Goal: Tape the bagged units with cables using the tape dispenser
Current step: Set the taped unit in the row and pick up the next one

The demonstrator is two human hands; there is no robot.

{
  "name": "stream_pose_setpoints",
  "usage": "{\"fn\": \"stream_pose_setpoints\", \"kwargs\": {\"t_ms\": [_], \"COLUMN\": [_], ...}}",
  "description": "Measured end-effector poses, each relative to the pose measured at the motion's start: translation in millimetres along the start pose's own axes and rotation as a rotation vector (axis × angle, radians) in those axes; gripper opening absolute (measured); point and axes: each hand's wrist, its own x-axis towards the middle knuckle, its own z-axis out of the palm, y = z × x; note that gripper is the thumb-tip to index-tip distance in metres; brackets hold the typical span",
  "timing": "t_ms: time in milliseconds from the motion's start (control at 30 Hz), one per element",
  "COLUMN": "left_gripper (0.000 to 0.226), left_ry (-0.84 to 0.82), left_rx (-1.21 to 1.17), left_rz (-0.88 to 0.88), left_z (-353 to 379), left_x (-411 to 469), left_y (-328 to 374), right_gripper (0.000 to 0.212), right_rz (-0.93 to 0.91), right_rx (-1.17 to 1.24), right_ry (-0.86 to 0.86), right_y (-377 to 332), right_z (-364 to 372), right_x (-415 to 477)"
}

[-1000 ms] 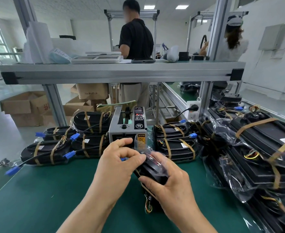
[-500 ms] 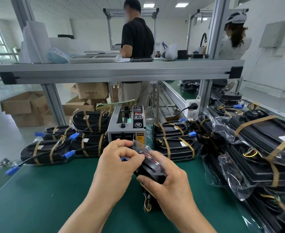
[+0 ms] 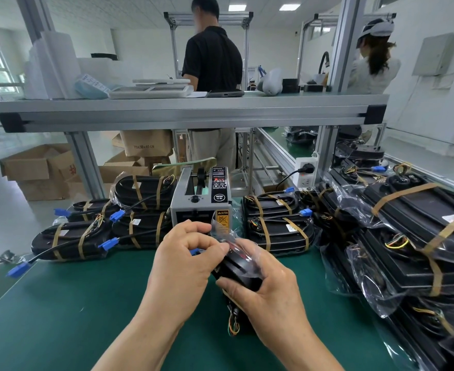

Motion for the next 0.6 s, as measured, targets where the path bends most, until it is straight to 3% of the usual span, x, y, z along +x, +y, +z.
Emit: {"fn": "stream_pose_setpoints", "kwargs": {"t_ms": [400,533,600], "left_gripper": [0.009,0.038,0.042], "left_ry": [0.048,0.1,0.105], "left_rx": [0.148,0.176,0.167], "left_rz": [0.015,-0.026,-0.049], "left_z": [1.3,4.3,6.0], "left_x": [-2.9,-1.6,0.1], "left_y": [-1.7,-2.7,-3.9], "right_gripper": [0.059,0.06,0.06], "right_rz": [0.011,0.02,0.017], "right_rx": [-0.02,-0.017,-0.025], "right_ry": [0.0,-0.005,-0.001], "right_y": [2.4,1.5,1.1], "right_z": [0.0,-0.1,0.0], "right_x": [-1.1,-1.5,-1.7]}}
